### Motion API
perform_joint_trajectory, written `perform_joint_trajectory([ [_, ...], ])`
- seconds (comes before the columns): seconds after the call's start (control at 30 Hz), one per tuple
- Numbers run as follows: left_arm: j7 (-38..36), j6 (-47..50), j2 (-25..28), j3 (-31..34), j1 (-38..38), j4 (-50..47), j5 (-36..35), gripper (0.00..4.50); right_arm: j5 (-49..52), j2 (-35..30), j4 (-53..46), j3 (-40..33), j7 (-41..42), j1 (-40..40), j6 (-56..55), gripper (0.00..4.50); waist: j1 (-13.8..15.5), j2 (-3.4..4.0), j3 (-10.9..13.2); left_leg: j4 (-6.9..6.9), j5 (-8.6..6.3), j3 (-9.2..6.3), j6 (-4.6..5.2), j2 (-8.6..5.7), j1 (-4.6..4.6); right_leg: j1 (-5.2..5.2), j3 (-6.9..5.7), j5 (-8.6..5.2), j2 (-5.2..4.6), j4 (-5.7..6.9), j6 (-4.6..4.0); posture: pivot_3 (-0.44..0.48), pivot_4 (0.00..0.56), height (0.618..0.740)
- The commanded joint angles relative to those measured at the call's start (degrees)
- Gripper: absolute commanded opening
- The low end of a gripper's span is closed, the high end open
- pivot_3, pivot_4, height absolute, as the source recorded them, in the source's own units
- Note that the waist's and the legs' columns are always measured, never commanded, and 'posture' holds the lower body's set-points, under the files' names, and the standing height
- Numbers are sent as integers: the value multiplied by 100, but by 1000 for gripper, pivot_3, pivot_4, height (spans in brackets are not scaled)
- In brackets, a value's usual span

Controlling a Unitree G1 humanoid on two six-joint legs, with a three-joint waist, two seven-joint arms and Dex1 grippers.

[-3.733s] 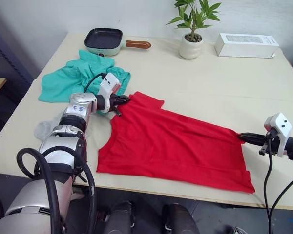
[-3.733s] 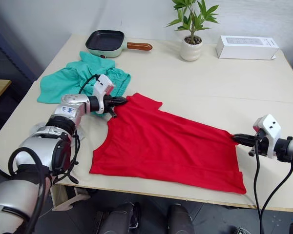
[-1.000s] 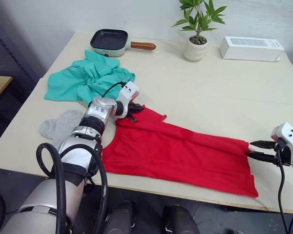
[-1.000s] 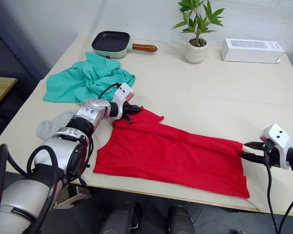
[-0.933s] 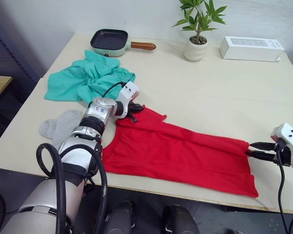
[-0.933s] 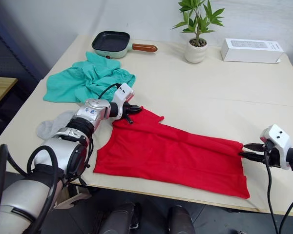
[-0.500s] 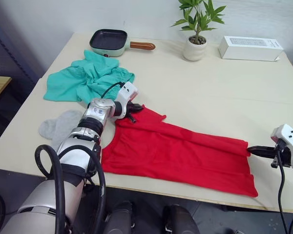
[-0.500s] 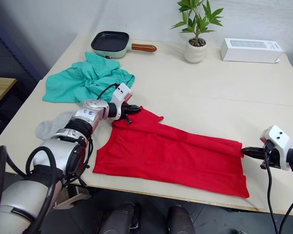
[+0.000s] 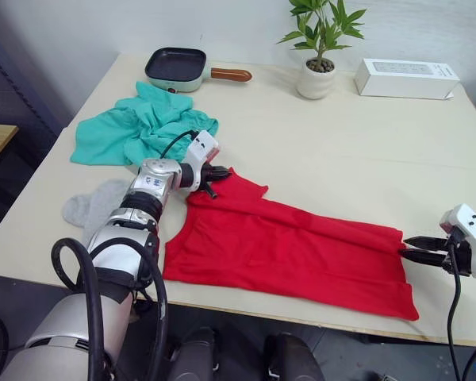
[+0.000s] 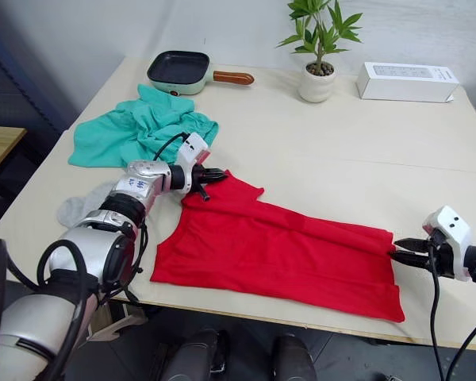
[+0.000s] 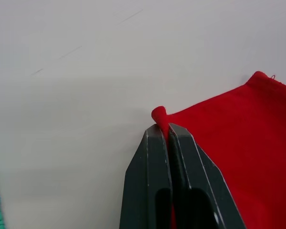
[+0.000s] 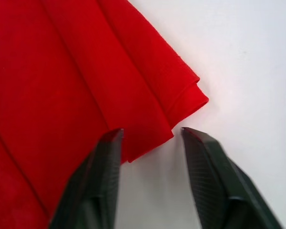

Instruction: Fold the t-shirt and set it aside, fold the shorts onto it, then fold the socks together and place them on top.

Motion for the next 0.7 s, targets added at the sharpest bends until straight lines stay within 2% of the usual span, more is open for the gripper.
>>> perform_joint_trajectory([
  [0.03,-25,-81,51,15,-37,-184,-23,0,50,-147,-89,-181,17,-6,66,2640,2,0,0,0,0,0,0,0,0,0,0,0,0,0,0,0,150,740],
  [0.43,-38,-58,33,-33,-29,-180,0,0,273,-136,-425,-268,73,147,517,2640,6,0,0,0,0,-1,0,0,-1,0,0,0,0,0,0,0,150,740],
  [0.53,-33,-57,32,-41,-37,-177,5,0,324,-147,-485,-317,62,195,597,2062,6,0,0,0,0,-1,0,-1,-1,0,0,0,-1,0,0,0,150,740],
  [0.7,-36,-59,31,-49,-40,-172,12,0,343,-164,-532,-410,44,259,621,358,6,0,0,0,0,-1,0,-1,-1,0,0,0,0,-1,0,0,150,740],
])
